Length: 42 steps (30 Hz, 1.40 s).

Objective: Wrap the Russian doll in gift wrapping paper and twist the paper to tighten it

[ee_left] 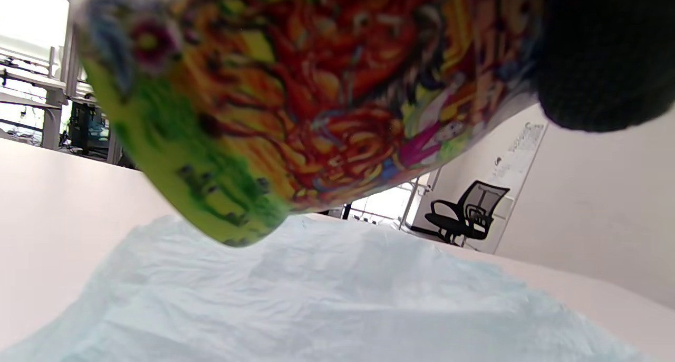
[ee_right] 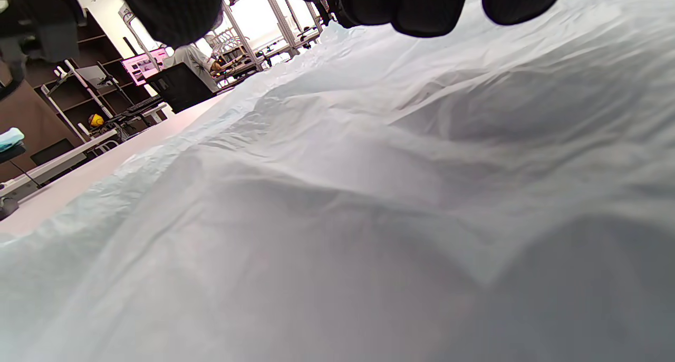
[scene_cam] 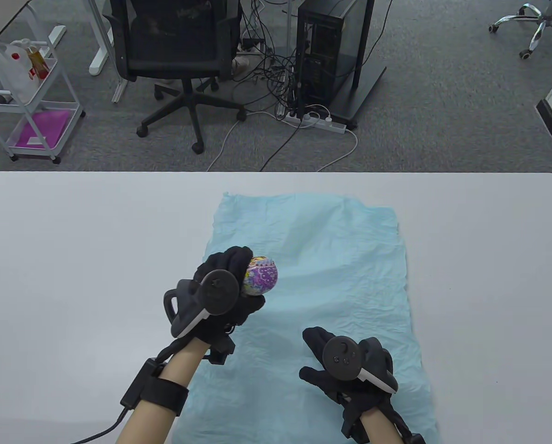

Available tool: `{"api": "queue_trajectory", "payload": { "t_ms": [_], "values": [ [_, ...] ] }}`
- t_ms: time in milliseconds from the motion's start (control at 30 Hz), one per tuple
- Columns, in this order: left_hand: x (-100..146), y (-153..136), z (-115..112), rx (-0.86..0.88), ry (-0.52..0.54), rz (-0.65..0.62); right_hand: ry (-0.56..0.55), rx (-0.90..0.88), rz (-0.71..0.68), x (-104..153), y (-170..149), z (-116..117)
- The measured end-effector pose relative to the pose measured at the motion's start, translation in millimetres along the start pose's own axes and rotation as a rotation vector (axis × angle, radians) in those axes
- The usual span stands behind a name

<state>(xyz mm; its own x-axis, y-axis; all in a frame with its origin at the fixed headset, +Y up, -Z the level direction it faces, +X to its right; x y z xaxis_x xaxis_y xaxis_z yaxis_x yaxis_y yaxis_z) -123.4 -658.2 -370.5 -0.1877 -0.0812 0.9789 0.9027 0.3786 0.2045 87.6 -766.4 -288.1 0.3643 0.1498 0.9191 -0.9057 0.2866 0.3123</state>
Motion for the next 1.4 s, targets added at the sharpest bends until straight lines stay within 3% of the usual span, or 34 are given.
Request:
{"api": "queue_trajectory", "payload": {
  "t_ms": [133, 333, 700, 1400],
  "values": [
    [-15.4, 34.8, -35.5, -0.084, -0.111, -0.014, 0.022, -0.008, -0.011, -0.1, 0.9, 5.1],
    [-30.7, 66.2, -76.5, -0.271, -0.186, -0.017, 0.027, -0.010, -0.015, 0.0, 1.0, 4.8],
    [-39.7, 82.2, -126.7, -0.392, -0.334, 0.044, 0.041, 0.020, -0.023, 0.5, 2.2, 4.8],
    [-38.3, 90.8, -152.0, -0.499, -0.389, 0.026, 0.077, 0.035, -0.012, 0.7, 1.4, 6.6]
  ]
}}
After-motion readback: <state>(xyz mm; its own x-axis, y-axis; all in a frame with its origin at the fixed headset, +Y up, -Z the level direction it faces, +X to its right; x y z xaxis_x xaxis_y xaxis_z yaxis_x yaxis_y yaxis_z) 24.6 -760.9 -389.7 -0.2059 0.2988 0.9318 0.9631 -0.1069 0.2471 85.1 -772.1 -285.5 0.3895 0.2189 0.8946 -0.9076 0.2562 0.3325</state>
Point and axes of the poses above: the tracker on the back of each hand, its own y axis roughly to the thumb side, its own x axis roughly from the fingertips to the wrist, z = x × y, the point moved 5 cm from there along -x, roughly from the wrist to the fingertips, and after that the axes turned 7 degrees about x, right-handed, at the moved point
